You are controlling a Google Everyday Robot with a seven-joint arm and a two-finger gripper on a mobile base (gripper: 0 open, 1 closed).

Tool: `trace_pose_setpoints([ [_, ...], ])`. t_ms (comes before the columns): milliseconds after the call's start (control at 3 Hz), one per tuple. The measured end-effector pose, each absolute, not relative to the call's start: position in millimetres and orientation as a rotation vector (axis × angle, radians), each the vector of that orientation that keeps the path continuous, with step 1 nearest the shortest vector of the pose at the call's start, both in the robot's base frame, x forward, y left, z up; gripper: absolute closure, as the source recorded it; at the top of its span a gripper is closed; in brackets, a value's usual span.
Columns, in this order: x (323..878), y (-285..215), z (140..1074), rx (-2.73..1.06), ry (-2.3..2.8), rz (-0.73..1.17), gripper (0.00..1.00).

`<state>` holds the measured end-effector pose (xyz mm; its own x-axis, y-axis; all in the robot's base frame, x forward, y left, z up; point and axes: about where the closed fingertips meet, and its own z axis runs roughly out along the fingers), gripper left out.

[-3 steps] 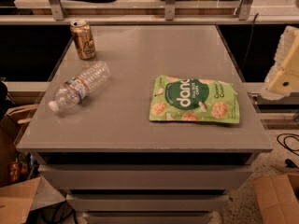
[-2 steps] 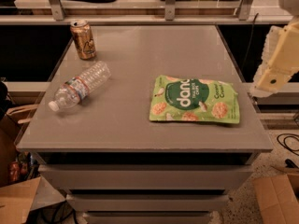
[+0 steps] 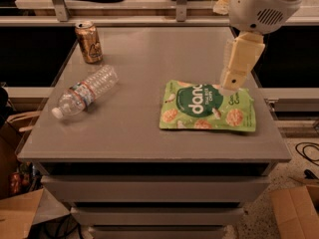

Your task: Pick water bottle

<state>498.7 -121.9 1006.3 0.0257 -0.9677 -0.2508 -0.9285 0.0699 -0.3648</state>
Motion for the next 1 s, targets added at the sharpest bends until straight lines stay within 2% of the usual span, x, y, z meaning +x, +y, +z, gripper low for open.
trace_pose_setpoints([
  [667, 499, -124, 1006, -1.814, 1.94, -0.104, 0.0],
  [1000, 519, -115, 1004, -1.737, 2.006, -0.093, 0.0],
])
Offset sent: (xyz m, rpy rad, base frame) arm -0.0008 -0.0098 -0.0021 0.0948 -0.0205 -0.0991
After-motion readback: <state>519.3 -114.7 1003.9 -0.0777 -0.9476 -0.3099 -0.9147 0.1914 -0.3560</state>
